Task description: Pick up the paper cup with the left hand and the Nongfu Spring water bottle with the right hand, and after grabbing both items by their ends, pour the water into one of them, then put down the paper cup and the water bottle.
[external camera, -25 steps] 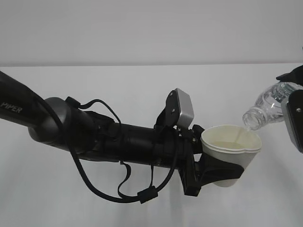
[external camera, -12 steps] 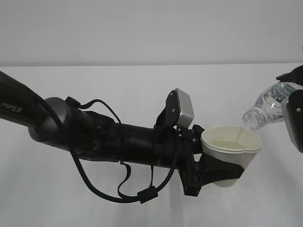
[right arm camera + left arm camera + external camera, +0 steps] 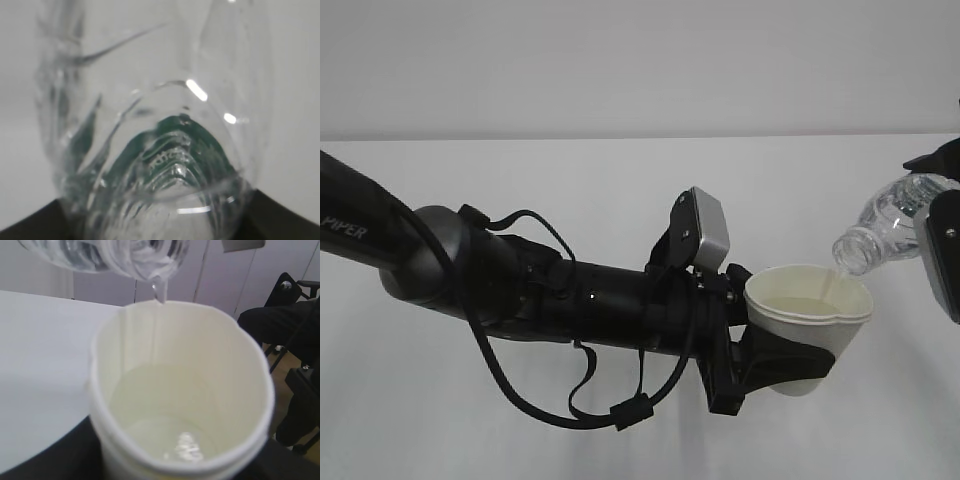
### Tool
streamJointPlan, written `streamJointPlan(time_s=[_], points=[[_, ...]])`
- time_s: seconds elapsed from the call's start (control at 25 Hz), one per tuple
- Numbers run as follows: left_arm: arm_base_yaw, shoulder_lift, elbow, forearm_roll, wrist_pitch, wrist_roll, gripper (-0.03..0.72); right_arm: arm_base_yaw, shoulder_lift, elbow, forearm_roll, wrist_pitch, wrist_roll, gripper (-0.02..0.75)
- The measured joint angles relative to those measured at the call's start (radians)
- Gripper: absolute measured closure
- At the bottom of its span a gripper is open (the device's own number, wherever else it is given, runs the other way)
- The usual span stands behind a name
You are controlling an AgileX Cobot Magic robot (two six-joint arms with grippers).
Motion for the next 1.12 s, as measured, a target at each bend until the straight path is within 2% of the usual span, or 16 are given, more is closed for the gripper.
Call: streamJointPlan(time_s=[1.12], points=[[0.0,0.0,0.0,0.0,0.0,0.0,0.276,0.0,0.0,0.0,0.0,0.0,-0.002,0.328]])
